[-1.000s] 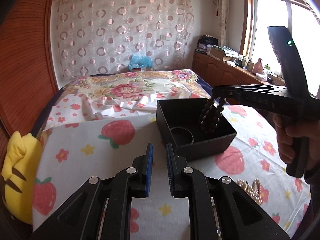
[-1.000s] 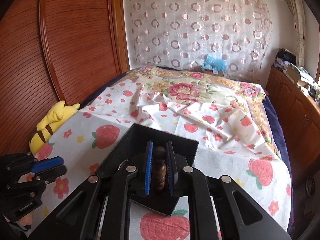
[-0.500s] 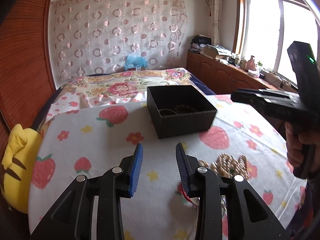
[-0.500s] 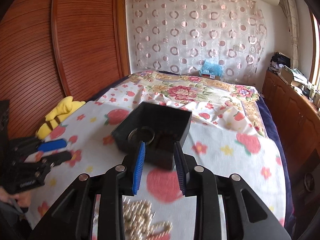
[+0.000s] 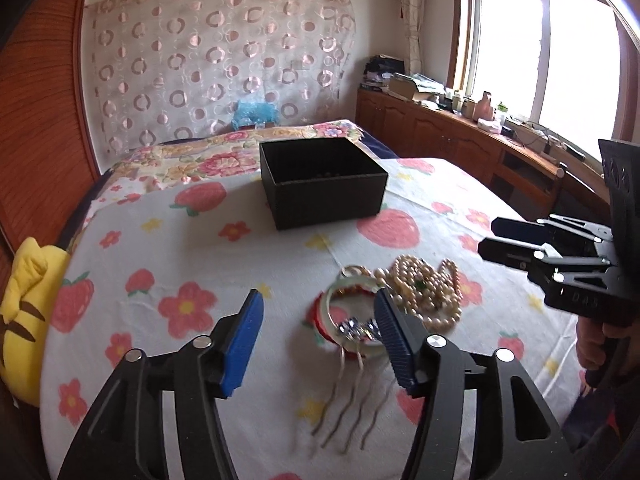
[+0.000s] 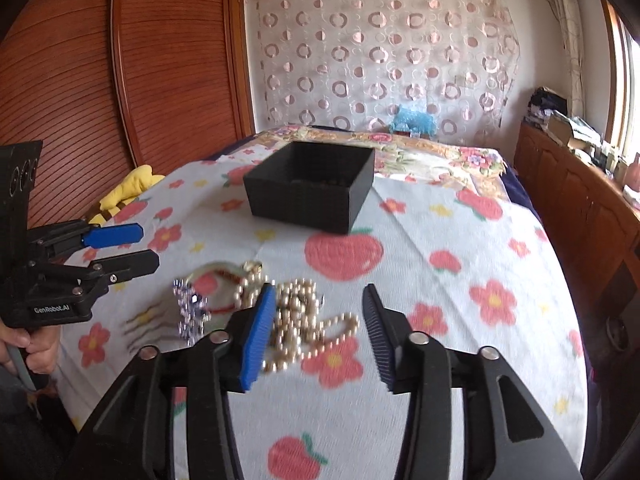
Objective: Organize jewelry
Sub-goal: 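Grasp the silver hair comb with purple gems with the left tool, then grasp the pearl necklace with the right tool, then carry the hair comb with the left tool while the right tool lifts the pearls over the box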
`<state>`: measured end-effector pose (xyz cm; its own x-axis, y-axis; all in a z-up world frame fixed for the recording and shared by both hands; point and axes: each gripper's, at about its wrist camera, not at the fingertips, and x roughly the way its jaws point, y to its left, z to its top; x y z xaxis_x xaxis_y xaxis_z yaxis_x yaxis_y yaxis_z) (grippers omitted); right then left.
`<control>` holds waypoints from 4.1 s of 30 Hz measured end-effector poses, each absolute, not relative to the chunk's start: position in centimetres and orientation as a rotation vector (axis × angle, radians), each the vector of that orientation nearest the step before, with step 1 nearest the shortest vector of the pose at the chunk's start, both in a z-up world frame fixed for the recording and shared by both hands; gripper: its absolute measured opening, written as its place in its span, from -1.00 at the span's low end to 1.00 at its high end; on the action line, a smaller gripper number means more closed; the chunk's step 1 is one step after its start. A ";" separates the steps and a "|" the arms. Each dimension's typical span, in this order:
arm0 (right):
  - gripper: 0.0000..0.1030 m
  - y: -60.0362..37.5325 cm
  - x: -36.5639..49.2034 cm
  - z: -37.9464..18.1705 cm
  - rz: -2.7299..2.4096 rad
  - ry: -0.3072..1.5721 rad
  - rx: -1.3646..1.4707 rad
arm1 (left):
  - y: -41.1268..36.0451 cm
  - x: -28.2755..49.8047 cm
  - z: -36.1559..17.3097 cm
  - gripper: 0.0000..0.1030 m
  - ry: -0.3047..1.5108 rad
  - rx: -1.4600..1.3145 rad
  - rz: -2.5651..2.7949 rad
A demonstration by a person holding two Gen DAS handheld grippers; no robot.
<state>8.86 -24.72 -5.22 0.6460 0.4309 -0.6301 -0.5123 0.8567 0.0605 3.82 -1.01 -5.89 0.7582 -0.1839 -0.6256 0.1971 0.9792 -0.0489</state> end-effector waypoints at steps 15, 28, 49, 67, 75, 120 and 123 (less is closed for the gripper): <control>0.25 -25.8 7.5 -8.7 0.507 0.757 -0.125 | -4.9 3.5 -8.3 0.38 0.778 0.121 -0.269; 0.25 -25.4 7.4 -8.8 0.514 0.748 -0.128 | -5.5 5.0 -9.7 0.27 0.849 0.158 -0.267; -0.19 -23.0 8.0 -8.2 0.639 0.781 -0.176 | -2.7 2.7 -6.1 0.03 0.680 0.045 -0.261; -0.83 -19.0 9.2 -9.5 0.728 0.862 -0.385 | -1.4 2.2 -5.1 0.03 0.646 0.007 -0.246; -0.84 -20.4 9.9 -5.8 0.702 0.759 -0.342 | -1.1 2.4 -4.7 0.03 0.640 -0.001 -0.240; -0.84 -23.2 15.8 13.8 0.607 0.406 -0.251 | -0.8 6.8 0.0 0.04 0.532 -0.006 -0.223; -0.84 -23.2 15.8 14.4 0.605 0.392 -0.249 | -0.7 6.7 -0.1 0.04 0.531 -0.010 -0.221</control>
